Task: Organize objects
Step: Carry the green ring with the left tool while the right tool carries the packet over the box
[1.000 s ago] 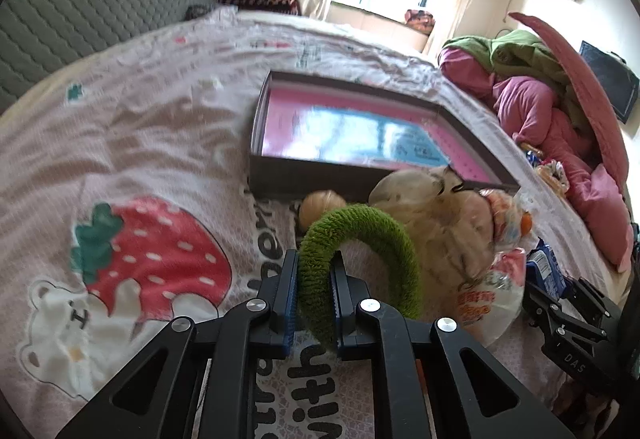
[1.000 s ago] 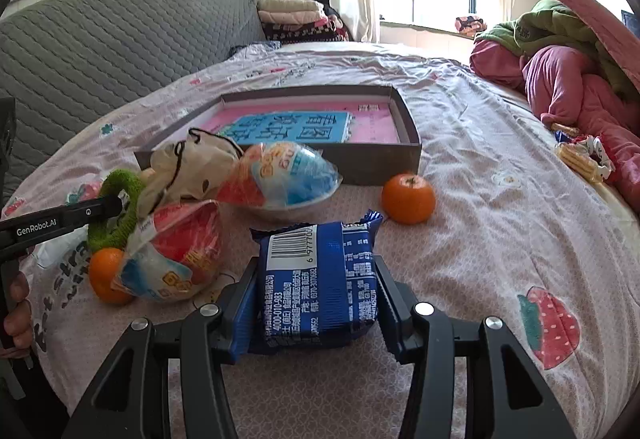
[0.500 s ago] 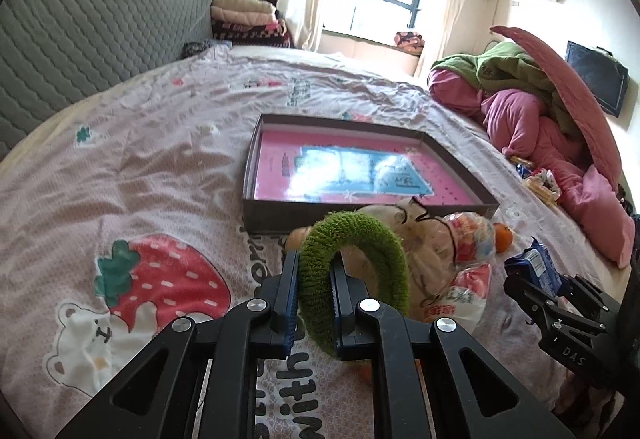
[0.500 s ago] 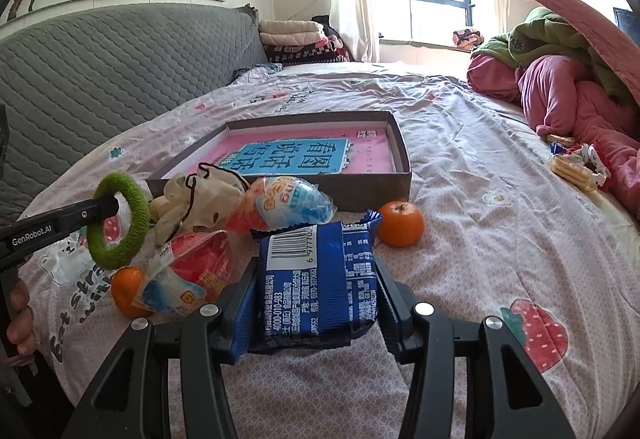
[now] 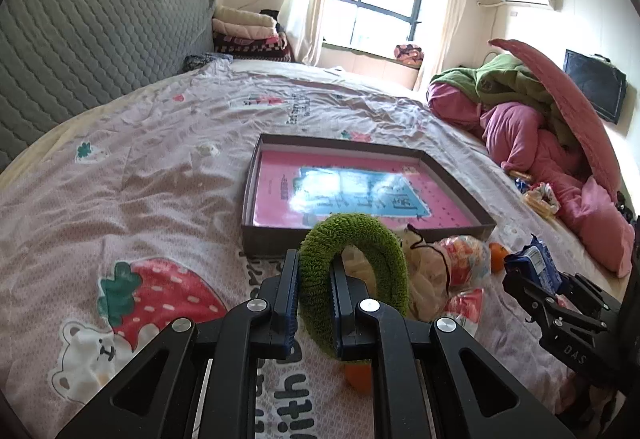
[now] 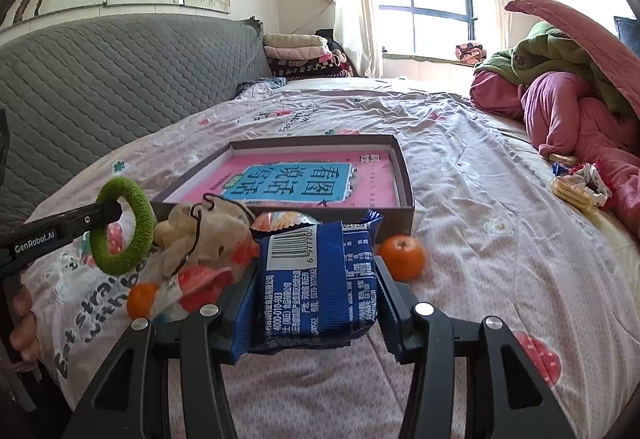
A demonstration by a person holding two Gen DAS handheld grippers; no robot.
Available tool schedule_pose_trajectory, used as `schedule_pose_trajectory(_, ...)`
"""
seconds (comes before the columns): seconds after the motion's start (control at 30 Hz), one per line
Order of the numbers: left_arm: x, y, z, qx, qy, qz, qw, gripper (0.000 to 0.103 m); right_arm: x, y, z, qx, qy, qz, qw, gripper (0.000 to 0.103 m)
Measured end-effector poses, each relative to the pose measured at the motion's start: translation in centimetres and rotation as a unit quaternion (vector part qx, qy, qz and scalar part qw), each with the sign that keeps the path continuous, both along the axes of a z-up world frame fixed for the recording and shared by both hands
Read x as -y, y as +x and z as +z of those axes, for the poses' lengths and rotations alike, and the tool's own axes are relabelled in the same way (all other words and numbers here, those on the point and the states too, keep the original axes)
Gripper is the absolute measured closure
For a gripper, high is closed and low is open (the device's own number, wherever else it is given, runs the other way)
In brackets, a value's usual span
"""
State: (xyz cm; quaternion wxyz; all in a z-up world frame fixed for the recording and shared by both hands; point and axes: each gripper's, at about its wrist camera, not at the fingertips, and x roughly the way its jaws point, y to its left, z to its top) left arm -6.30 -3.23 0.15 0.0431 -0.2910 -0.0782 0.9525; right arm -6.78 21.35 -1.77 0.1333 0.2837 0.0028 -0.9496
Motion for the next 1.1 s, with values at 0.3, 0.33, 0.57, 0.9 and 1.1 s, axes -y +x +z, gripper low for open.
schedule_pose_trajectory(0.3, -0.4, -0.9, 1.2, -0.019, -0.001, -0.004, 0.9998, 0.090, 0.0, -2.0, 1.5, -0.017, 0.010, 0.002, 1.000, 0.051)
schedule_pose_trajectory(0.33, -0.5, -1.0, 1.2, -0.022, -0.004, -0.005, 0.9997, 0.090, 0.1, -2.3, 1.6, -0.019, 0.011, 0.002, 1.000, 0.051)
schedule_pose_trajectory(0.57, -0.8, -2.7, 1.6, -0.027, -0.012, -0.009, 0.9995, 0.090, 0.1, -4.0, 1.9, -0.023, 0.009, 0.005, 1.000, 0.051)
schedule_pose_trajectory(0.9, -0.1, -4.5, 1.1, -0.024, -0.019, 0.001, 0.9995, 0.090, -0.2, -5.7, 1.5, -0.015, 0.010, 0.008, 1.000, 0.051)
schedule_pose_trajectory(1.1, 0.0, -5.5, 0.6, -0.018, -0.024, 0.006, 0.9995, 0.090, -0.1, -6.5, 1.7, -0.020, 0.017, 0.013, 1.000, 0.051)
